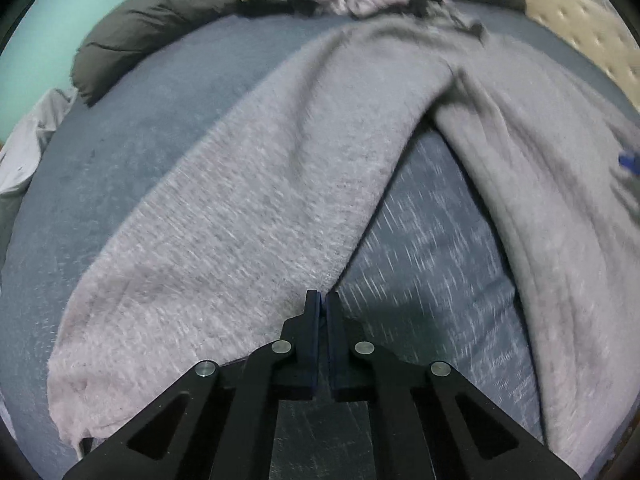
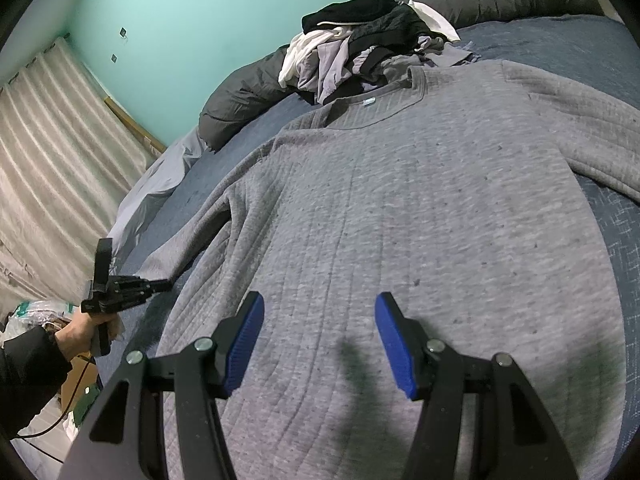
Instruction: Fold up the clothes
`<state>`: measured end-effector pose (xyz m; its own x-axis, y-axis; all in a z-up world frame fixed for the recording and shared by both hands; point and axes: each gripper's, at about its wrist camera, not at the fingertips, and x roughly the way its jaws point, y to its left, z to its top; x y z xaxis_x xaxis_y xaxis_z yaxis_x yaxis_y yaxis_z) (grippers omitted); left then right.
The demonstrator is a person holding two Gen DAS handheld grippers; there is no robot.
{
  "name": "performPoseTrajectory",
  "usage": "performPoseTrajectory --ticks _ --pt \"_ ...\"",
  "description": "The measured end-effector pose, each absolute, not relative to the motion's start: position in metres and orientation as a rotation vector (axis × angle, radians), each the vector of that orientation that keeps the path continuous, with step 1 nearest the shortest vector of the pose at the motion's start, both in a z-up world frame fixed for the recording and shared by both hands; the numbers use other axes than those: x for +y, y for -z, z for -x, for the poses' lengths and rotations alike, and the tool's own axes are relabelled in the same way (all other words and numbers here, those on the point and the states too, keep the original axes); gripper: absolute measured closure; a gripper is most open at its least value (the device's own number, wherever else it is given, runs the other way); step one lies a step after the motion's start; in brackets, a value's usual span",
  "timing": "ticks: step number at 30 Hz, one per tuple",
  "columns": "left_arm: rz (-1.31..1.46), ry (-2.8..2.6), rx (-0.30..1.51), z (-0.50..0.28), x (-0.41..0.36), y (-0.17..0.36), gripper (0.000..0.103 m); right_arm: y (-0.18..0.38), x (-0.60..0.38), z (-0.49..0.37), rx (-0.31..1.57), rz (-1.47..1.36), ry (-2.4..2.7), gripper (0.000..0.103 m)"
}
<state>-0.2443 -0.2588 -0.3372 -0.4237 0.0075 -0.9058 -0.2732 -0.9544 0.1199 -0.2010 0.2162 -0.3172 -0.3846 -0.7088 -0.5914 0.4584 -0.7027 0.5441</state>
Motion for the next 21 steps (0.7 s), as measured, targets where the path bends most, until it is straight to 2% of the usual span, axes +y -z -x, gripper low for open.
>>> performPoseTrajectory --ticks 5,12,18,21 --pt "1.506 -2.563 0.300 0.252 -0.262 0.318 0.099 0.317 0.218 0.203 -0.388 -1.093 2.115 0.044" --pt "1.363 -2.609 0.039 0.274 -0.255 0.288 0.099 0.318 0.219 0.204 -0.394 -1.096 2.114 0.044" --pt "1.513 -2.623 -0.095 0.289 -0.245 0.316 0.095 0.318 0.220 0.205 -0.399 -1.099 2.115 0.044" --pt "1.596 -2.600 -0.072 0.290 -0.239 0.337 0.095 0.318 0.221 0.206 -0.404 -1.099 2.115 0.044"
